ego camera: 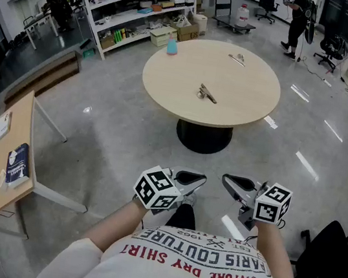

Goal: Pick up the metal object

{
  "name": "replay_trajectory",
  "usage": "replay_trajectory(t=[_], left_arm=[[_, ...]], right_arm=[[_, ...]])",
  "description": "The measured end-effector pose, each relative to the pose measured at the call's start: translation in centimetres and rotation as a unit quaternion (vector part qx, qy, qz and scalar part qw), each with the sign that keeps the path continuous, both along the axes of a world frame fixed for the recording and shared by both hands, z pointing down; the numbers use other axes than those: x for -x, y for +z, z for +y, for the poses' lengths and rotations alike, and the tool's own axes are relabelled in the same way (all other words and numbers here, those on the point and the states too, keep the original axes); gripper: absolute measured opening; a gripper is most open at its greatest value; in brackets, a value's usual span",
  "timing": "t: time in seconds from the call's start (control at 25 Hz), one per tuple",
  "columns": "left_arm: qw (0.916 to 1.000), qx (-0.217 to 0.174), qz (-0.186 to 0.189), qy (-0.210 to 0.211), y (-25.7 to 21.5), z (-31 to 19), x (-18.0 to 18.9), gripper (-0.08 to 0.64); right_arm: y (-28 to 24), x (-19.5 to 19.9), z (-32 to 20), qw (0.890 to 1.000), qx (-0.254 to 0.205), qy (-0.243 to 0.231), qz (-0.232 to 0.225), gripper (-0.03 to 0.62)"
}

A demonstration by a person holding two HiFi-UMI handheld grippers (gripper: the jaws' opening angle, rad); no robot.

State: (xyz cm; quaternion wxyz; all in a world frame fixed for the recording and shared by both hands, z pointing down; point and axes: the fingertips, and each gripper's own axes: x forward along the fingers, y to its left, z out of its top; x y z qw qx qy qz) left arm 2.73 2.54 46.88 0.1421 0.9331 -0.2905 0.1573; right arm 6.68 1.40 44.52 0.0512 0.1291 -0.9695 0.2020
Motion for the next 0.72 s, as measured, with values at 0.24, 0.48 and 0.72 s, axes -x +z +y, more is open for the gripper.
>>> replay_trajectory(t=[0.24,0.48,0.72], left_arm=[[0.9999,0.006,0.004,-0.008,0.7,-14.3,4.8,0.003],[0.9996,0.017,0.003,-0.021,0.3,-27.3,10.5,0.003],[0.9993,0.007,0.009,-0.036,-1.6,-36.9,13.7,0.003]], right_arm=[[-0.1,3.7,-14.1,1.0,-0.001,0.017,-0.017,-0.003],[-0.9,8.3,-27.6,0.999,0.014,0.033,-0.012,-0.003],[-2.7,10.9,-36.6,1.0,-0.002,0.028,0.0,-0.003]])
